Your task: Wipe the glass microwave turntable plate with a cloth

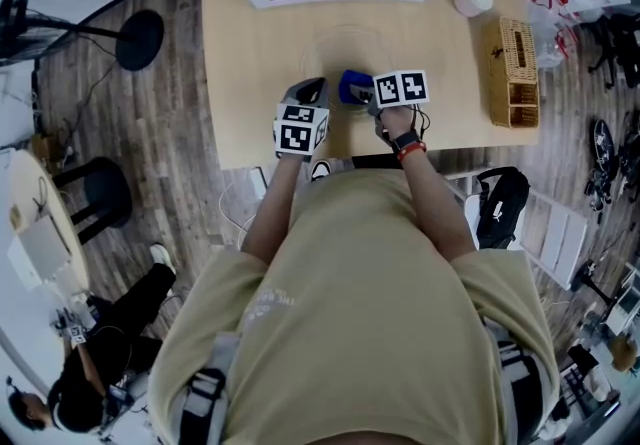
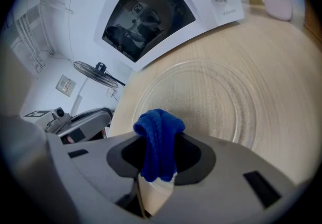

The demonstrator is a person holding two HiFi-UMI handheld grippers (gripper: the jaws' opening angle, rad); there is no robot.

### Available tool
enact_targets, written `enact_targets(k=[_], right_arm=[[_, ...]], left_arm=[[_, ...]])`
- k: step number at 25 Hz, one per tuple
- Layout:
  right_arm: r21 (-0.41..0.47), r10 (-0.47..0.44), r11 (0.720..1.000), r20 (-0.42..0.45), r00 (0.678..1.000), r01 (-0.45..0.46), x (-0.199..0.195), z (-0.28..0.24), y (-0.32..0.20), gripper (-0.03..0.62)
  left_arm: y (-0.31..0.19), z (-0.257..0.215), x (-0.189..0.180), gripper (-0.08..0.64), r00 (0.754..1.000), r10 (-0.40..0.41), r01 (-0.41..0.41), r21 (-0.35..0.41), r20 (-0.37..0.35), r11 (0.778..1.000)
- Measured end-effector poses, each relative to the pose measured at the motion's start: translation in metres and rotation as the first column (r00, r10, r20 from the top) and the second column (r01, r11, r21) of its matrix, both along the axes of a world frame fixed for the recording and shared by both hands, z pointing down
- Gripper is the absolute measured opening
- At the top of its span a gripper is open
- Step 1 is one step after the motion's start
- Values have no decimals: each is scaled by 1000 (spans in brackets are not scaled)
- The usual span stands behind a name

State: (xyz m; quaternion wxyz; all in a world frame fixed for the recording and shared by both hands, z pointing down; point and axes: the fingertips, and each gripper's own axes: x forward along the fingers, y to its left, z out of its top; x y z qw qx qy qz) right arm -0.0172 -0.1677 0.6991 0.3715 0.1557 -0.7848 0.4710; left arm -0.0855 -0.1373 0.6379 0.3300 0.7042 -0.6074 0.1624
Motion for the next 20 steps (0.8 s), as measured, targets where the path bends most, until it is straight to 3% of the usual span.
enact_targets(k=[20], right_arm=[[12,92,996,-18,996,-91,44,0,-29,138]], left_arm=[[-22,10,25,18,998,44,-44,-6,-42,999]])
